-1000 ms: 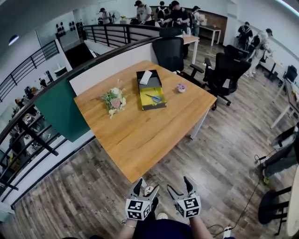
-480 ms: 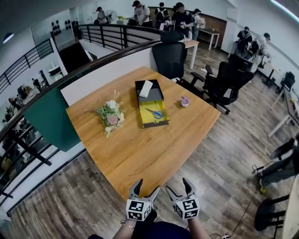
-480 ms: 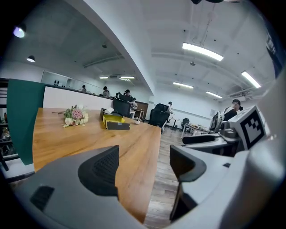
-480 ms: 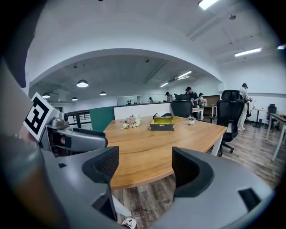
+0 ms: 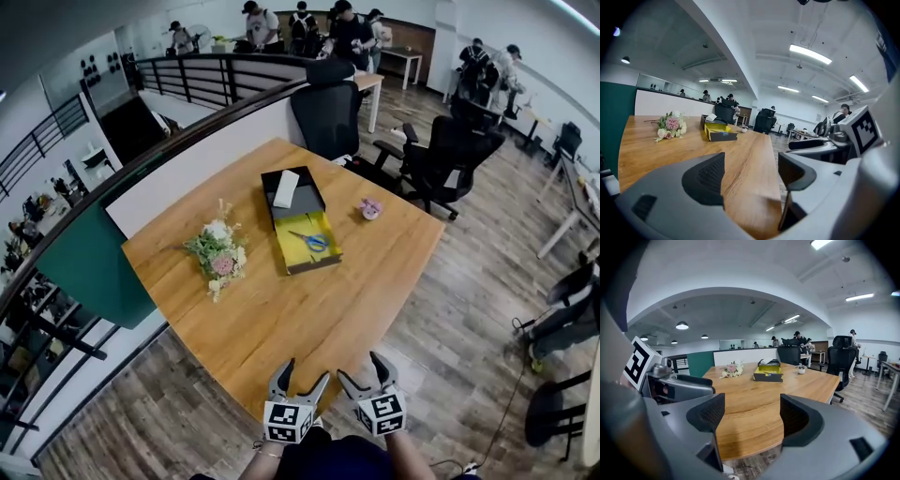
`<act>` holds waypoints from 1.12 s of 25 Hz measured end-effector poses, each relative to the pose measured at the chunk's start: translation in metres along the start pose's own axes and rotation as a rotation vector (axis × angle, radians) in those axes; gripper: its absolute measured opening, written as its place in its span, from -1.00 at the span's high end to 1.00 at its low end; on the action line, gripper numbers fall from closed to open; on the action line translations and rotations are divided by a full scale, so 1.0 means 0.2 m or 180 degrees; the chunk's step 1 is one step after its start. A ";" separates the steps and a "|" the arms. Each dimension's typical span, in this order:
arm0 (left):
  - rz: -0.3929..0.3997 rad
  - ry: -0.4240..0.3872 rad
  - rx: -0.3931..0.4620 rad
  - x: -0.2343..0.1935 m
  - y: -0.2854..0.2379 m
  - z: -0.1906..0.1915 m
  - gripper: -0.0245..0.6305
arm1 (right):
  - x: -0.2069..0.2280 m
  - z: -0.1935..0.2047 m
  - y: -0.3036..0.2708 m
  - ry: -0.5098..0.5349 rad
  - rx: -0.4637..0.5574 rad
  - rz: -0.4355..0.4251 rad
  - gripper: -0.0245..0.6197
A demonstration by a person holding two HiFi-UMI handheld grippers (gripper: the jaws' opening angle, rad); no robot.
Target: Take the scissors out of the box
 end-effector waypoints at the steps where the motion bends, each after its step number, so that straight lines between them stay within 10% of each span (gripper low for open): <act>1: -0.0002 0.0001 0.0007 -0.02 -0.01 -0.01 -0.16 | 0.00 0.00 -0.02 0.0002 0.0004 0.0008 -0.20; 28: -0.0884 0.0089 0.0331 -0.33 -0.19 -0.34 -0.16 | 0.36 -0.73 -0.67 0.0546 0.0383 -0.0558 0.21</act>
Point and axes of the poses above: the fingertips, and each gripper's own axes: y backward along the fingers, x to its right, z out of its underside, the point moved 2 cm from there along y, backward along the fingers, and after that the axes turned 9 degrees about x, right-handed, at the moved point
